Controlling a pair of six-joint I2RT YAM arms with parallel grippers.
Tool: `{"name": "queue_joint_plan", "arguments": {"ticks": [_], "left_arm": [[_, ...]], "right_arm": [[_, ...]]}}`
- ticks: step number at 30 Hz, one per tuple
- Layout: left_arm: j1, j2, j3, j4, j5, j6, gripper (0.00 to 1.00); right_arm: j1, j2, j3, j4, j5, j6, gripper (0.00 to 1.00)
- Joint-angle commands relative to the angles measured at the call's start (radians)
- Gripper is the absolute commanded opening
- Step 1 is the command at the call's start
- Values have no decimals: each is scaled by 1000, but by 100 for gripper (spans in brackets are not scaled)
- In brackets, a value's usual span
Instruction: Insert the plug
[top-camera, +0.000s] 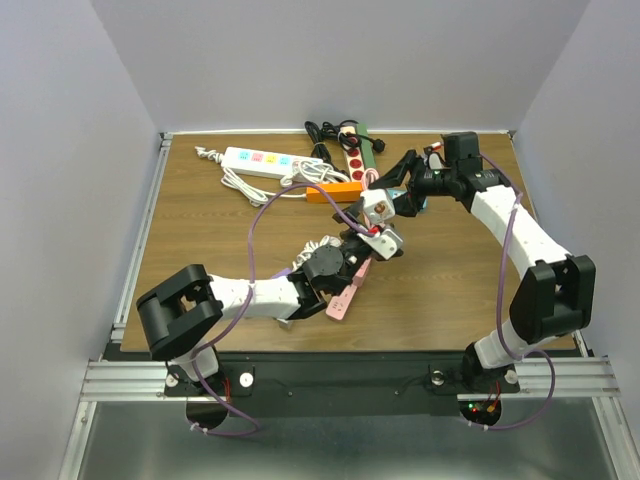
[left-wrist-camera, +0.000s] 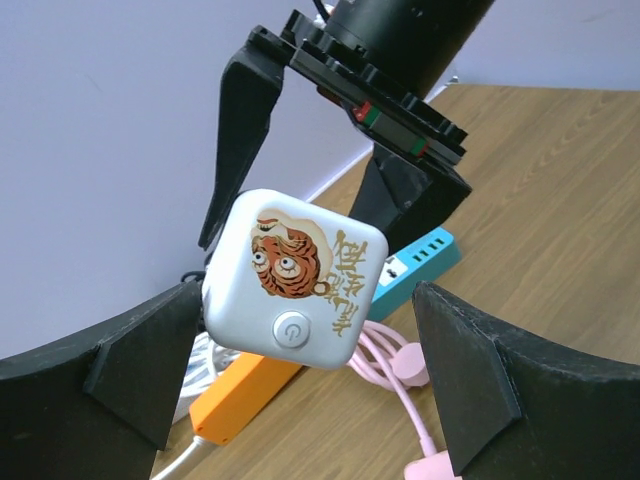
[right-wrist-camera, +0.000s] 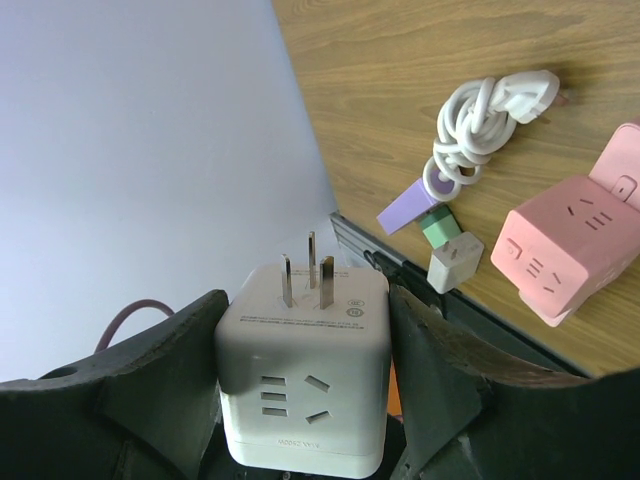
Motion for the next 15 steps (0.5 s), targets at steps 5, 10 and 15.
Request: {"name": "queue_joint_plan", "arguments": {"ticks": [5, 10, 15], "left_arm": [[-6, 39, 8, 137, -59, 133, 99], [-6, 64, 13, 166, -62, 166, 99], [-6, 70, 27, 143, -53, 175, 91]], "right_arm": [[9, -75, -2, 67, -74, 48, 0], [9, -85, -2, 68, -91, 54, 0], [11, -89, -23, 68, -105, 37, 1]]}}
